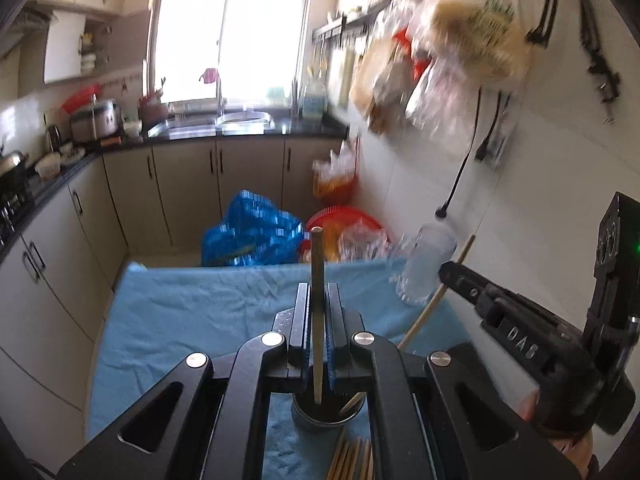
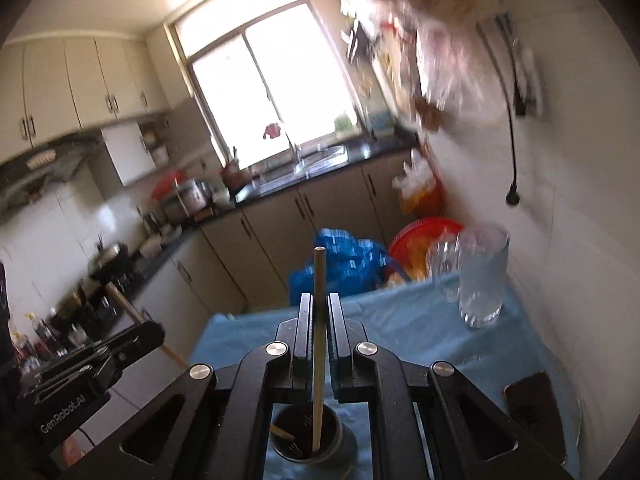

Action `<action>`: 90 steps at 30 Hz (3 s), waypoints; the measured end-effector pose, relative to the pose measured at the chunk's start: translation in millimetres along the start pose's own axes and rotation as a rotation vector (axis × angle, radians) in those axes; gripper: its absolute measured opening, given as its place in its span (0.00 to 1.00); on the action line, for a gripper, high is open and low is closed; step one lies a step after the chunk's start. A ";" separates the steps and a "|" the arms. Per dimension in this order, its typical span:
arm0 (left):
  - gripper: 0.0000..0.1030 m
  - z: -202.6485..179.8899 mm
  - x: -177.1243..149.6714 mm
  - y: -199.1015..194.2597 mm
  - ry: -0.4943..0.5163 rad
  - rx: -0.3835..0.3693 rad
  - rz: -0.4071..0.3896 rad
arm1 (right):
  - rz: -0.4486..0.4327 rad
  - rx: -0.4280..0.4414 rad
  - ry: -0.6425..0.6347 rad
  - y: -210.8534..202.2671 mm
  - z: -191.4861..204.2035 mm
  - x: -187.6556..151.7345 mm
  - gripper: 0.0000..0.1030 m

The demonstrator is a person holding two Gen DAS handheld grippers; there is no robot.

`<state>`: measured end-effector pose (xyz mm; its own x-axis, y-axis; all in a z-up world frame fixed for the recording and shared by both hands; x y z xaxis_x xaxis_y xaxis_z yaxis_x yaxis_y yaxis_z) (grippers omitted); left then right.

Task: Organize utensils
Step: 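Open the left gripper to drop its chopstick in the holder while the right releases too, then grasp another chopstick with the left gripper while the right gripper grasps one too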

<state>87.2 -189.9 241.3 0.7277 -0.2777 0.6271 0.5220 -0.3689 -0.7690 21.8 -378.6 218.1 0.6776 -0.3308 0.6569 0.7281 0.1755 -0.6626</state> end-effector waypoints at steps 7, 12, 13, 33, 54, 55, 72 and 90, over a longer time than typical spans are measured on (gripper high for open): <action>0.06 11.2 -6.9 42.1 -0.025 0.017 0.070 | 0.131 -0.004 0.015 59.6 -19.0 -14.9 0.07; 0.31 18.8 -9.3 37.3 -0.047 0.021 0.053 | 0.139 0.001 0.037 69.2 -27.0 -14.7 0.34; 0.32 19.1 -9.1 35.9 -0.048 0.023 0.049 | 0.133 0.001 0.039 69.1 -27.3 -15.0 0.50; 0.50 55.1 -146.5 -54.8 -0.048 0.070 0.031 | 0.207 -0.041 -0.028 -39.9 -36.4 -113.7 0.65; 0.22 20.9 -244.2 103.8 0.078 -0.033 0.414 | 0.578 -0.067 -0.029 48.6 -69.8 -245.4 0.57; 0.22 19.0 -243.1 105.1 0.083 -0.037 0.415 | 0.575 -0.076 -0.037 49.8 -68.3 -244.7 0.57; 0.15 -9.9 -232.8 122.0 0.164 0.025 0.420 | 0.512 -0.243 -0.177 62.9 -54.5 -241.3 0.38; 0.24 46.3 -262.0 76.4 -0.123 -0.128 0.483 | 0.580 -0.395 -0.217 46.6 -98.5 -230.3 0.43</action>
<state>-43.0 -104.3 12.6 0.9234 -0.3396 0.1787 0.0603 -0.3316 -0.9415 -110.6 -385.7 0.5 0.9777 -0.0884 0.1906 0.1822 -0.0946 -0.9787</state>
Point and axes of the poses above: each gripper's, at about its wrist camera, not at the fingertips, and y roughly the way its jaws point, z to its left, x to its top, the point moved 1 cm from there along y, roughly the way its jaws point, and after that the axes turned 15 degrees about z, right-handed, at the moved point
